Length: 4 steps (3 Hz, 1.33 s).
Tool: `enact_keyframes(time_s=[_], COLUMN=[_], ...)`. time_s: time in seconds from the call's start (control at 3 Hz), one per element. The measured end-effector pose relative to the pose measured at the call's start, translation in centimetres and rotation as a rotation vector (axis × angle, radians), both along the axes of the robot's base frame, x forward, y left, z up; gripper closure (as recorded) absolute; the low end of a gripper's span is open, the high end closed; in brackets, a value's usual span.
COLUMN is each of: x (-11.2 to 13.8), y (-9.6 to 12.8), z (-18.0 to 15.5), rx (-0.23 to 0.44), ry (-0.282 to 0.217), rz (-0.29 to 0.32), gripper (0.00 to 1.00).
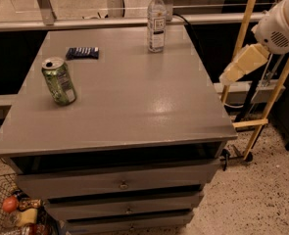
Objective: Pick blue plastic bottle
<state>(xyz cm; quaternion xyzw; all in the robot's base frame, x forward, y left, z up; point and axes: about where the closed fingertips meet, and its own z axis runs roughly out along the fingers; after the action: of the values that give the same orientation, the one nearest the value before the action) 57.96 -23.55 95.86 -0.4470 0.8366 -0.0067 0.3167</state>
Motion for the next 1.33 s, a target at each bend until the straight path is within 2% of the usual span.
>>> enact_keyframes(time_s=[0.33, 1.0, 1.33], x=[0.7, 11.5, 15.8], y=[0.6, 10.4, 13.7], z=[-0.6, -2.7, -4.5], rx=[0.001, 0.177, 0.267], ry=[0.007, -0.046, -0.062], rz=[0.005, 0.099, 0.075], gripper=[0.00, 0.00, 0.00])
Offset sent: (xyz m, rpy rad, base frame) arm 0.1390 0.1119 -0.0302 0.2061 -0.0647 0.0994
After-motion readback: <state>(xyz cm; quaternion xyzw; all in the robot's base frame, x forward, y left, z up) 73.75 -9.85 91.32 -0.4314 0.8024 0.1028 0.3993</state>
